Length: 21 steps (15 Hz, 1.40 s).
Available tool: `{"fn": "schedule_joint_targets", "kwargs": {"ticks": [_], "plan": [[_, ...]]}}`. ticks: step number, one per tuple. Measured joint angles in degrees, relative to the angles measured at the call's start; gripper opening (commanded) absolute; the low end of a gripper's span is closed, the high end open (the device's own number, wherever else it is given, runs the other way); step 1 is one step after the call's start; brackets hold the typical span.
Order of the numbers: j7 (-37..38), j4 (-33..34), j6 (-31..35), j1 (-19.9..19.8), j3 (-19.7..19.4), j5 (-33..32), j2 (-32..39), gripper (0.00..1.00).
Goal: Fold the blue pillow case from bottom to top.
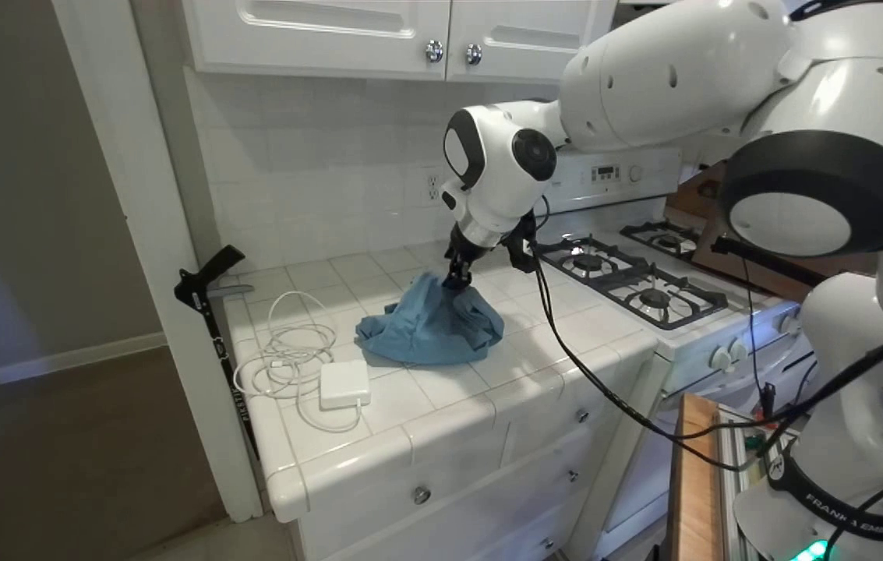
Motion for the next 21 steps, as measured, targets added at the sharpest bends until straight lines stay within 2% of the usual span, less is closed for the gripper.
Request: {"fn": "schedule_joint_targets", "kwargs": {"ticks": [3, 4, 6, 7, 10, 14, 16, 19, 21], "plan": [[1.48, -1.86, -1.26, 9.54, -7.91, 0.4, -0.47, 1.0], [1.56, -2.5, -1.8, 12.26, -9.87, 1.13, -0.59, 0.75], [1.55, -3.6, -2.57, 16.16, -12.23, 3.54, -0.85, 0.72], [1.51, -4.13, -2.62, 17.17, -12.55, 5.2, -1.03, 0.66], [1.1, -6.01, -2.67, 18.02, -12.2, 9.93, -1.63, 0.43], [1.08, -9.42, -2.8, 17.85, -12.17, 14.04, -1.97, 0.16], [-0.08, -11.3, -4.96, 17.92, -11.8, 15.82, -3.08, 0.02], [-5.35, -14.19, -12.15, 17.89, -9.56, 18.8, -6.7, 0.0], [-7.1, -15.43, -16.17, 16.68, -6.24, 19.01, -9.92, 0.0]]}}
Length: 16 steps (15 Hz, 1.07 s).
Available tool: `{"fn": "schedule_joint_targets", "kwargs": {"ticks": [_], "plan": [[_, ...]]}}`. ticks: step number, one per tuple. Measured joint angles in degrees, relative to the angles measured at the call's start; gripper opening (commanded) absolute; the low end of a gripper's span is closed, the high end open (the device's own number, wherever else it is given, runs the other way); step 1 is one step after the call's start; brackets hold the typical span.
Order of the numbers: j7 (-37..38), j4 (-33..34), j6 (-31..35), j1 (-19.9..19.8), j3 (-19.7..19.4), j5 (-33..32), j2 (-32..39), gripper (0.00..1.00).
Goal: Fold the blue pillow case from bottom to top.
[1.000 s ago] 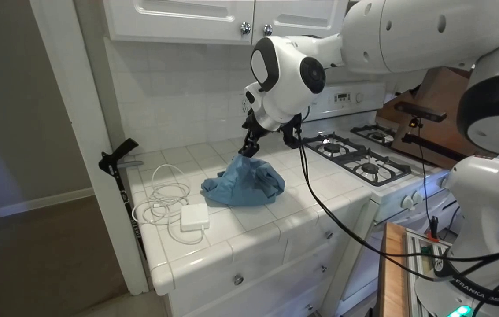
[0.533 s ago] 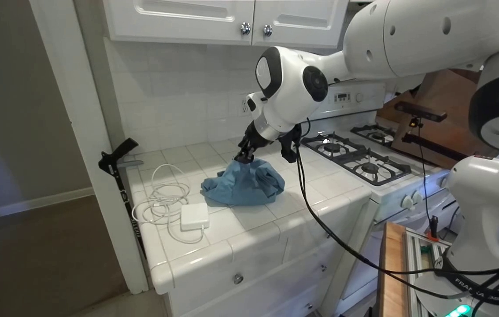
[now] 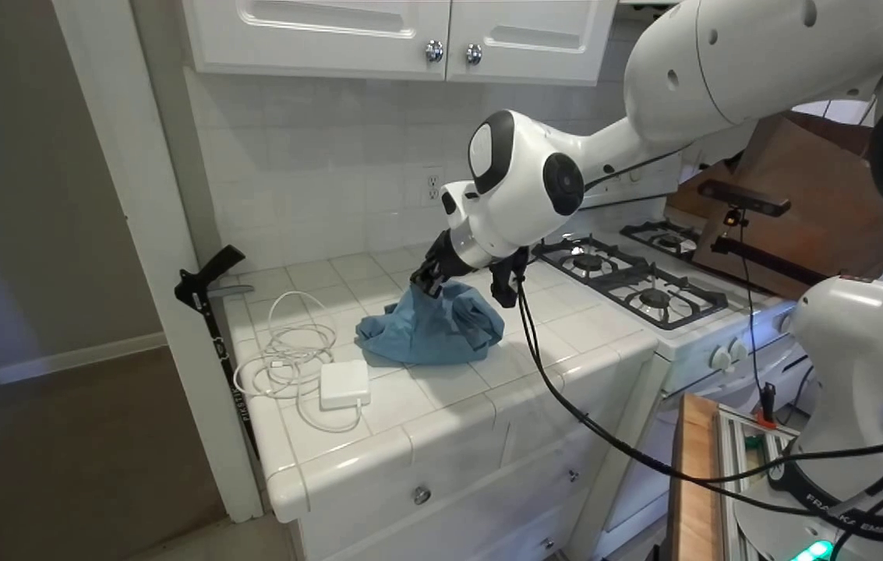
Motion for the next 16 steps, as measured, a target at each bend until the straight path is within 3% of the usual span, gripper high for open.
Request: {"fn": "schedule_joint_targets", "kwargs": {"ticks": [5, 16], "plan": [[-2.9, -1.19, -3.16, -9.05, 11.48, -0.17, -5.81, 0.0], [-11.91, 1.49, -3.23, -36.65, 33.64, -0.17, -6.88, 0.0]]}}
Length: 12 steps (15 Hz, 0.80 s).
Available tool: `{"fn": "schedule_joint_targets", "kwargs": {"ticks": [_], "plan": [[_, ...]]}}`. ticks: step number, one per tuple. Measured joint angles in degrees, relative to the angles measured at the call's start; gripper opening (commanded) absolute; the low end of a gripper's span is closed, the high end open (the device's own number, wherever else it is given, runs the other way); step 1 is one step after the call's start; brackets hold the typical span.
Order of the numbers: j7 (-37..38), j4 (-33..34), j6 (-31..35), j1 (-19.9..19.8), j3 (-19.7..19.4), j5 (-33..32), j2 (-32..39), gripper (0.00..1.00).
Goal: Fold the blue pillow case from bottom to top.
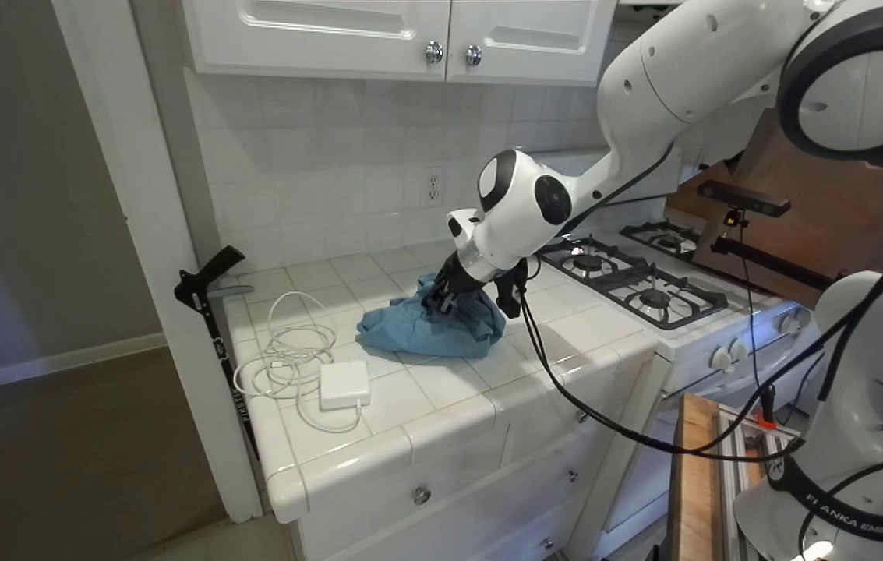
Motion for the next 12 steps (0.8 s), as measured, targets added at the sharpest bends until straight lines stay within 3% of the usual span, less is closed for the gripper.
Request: {"fn": "schedule_joint_targets", "kwargs": {"ticks": [11, 12], "plan": [[-5.8, 5.45, -2.76, -23.36, 23.67, 0.0, 3.15, 0.0], [-8.54, 5.39, -3.62, -25.41, 25.97, 2.33, 3.56, 0.0]]}}
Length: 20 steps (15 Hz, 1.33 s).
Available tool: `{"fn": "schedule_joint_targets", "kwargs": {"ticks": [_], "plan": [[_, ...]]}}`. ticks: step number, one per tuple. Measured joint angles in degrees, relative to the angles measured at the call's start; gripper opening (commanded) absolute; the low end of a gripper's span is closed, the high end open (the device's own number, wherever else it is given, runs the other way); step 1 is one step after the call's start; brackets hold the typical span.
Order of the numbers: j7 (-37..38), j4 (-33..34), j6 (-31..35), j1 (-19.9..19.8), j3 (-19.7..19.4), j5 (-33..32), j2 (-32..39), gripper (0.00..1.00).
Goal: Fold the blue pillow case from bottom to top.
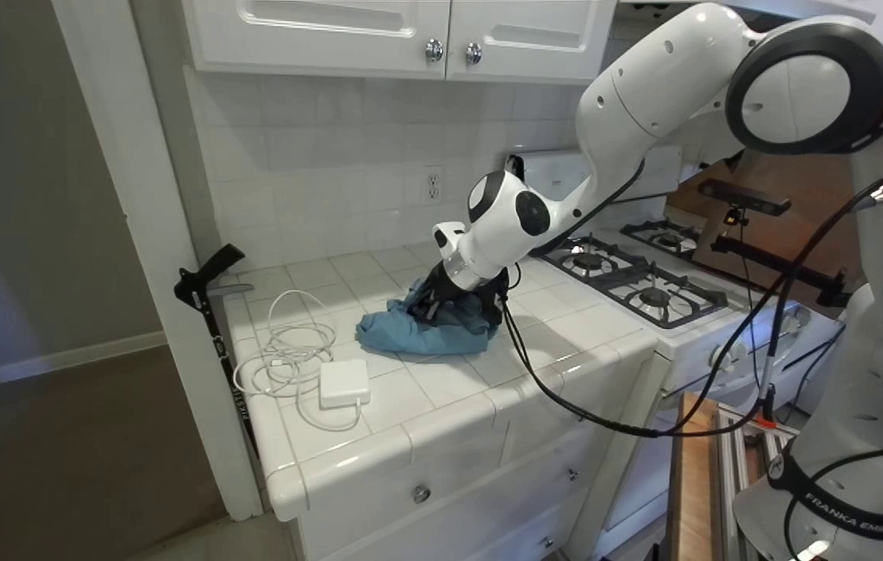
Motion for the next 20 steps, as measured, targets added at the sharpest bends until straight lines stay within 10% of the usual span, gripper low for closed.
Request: {"fn": "schedule_joint_targets", "kwargs": {"ticks": [9, 20], "plan": [[-5.7, 0.04, -1.51, -11.08, 11.22, 2.89, 1.63, 0.0], [-17.11, -7.99, -0.85, -8.35, 9.98, 11.47, -8.72, 0.0]]}}
